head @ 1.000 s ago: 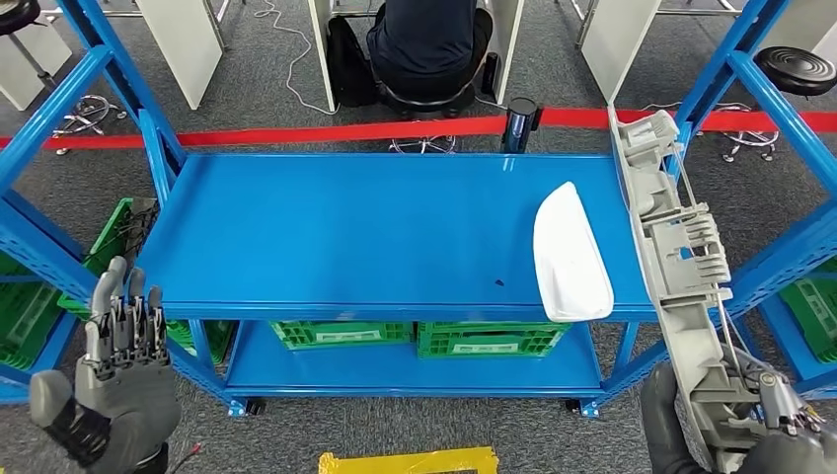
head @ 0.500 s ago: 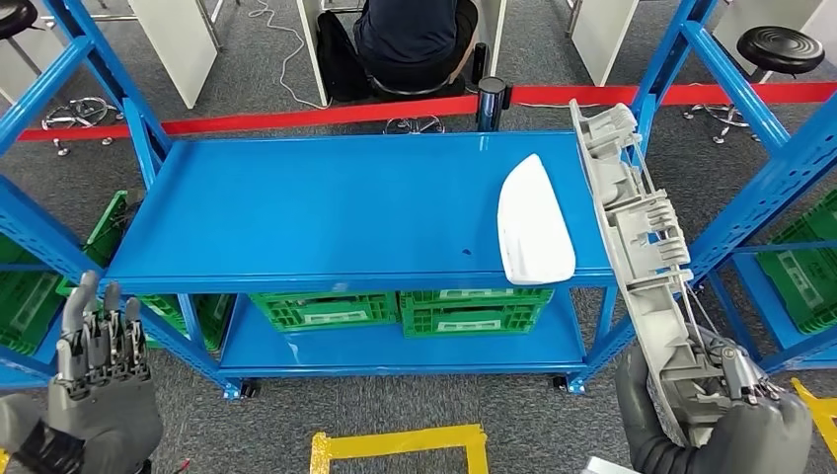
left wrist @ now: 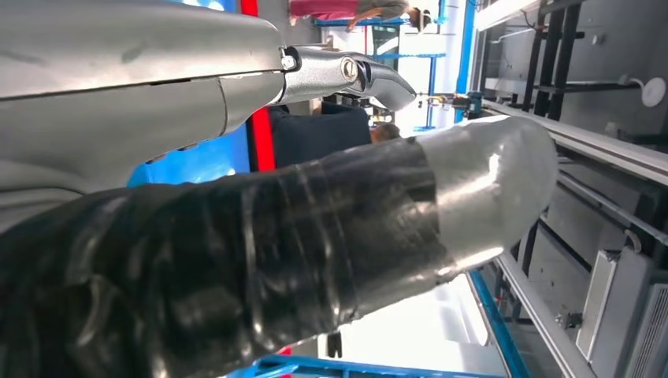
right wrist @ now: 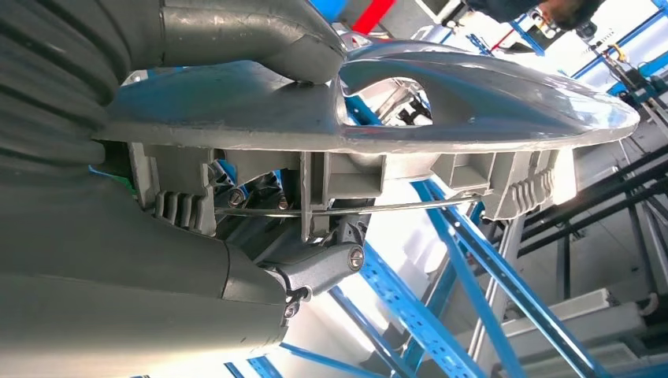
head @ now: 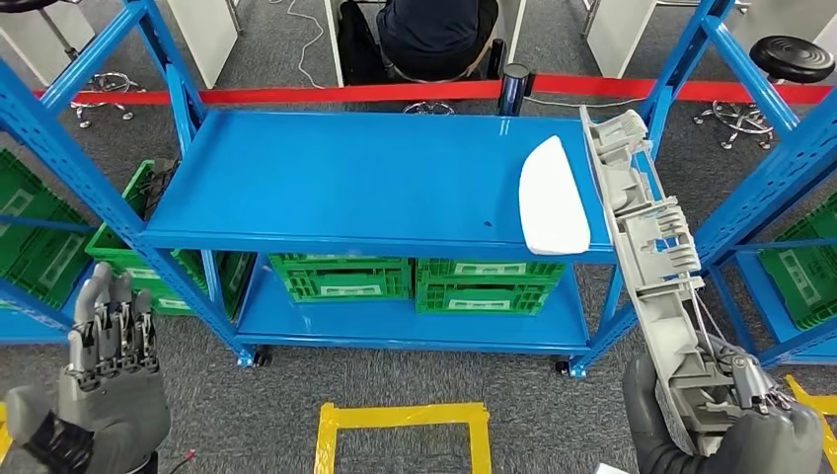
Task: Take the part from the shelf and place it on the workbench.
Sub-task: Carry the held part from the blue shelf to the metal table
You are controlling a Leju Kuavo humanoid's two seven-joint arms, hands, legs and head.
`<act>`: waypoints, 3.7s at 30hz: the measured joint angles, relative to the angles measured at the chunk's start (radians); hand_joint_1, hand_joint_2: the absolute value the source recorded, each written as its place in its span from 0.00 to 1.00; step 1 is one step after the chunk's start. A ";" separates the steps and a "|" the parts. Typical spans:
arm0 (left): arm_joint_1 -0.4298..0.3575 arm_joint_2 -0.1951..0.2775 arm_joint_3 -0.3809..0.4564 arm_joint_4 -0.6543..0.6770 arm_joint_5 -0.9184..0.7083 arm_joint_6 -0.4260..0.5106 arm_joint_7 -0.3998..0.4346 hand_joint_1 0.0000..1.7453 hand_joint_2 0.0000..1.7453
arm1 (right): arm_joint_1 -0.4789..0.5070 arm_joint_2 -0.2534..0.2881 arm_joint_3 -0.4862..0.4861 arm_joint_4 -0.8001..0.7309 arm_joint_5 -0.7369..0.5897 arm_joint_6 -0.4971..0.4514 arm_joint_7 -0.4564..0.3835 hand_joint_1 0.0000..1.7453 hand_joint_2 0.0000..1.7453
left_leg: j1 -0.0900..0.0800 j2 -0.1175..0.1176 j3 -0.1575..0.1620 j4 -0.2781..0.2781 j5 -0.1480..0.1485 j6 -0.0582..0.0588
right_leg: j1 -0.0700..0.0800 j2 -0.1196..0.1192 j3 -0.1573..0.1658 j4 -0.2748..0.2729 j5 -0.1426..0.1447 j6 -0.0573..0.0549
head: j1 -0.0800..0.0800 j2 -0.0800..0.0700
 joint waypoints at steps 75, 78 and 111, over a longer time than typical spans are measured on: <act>-0.023 -0.009 -0.059 0.001 -0.007 0.022 0.010 0.00 0.00 | 0.015 -0.074 -0.074 0.003 -0.094 0.001 0.004 1.00 1.00 | -0.005 0.002 -0.032 0.279 -0.152 -0.029 | 0.017 0.001 -0.073 -0.112 0.098 -0.064 | -0.022 0.000; -0.030 -0.009 -0.061 -0.001 -0.003 0.016 0.011 0.00 0.00 | 0.015 -0.075 -0.076 0.002 -0.104 0.004 0.003 1.00 1.00 | -0.023 0.003 0.139 0.073 -0.137 0.005 | 0.024 0.000 -0.104 -0.113 0.133 -0.060 | -0.025 0.000; -0.037 -0.013 -0.070 -0.005 0.006 0.016 0.021 0.00 0.00 | 0.024 -0.086 -0.101 -0.001 -0.138 0.018 -0.001 1.00 1.00 | -0.011 0.006 0.197 -0.031 -0.150 -0.011 | 0.011 -0.006 -0.079 -0.136 0.142 -0.033 | -0.045 0.000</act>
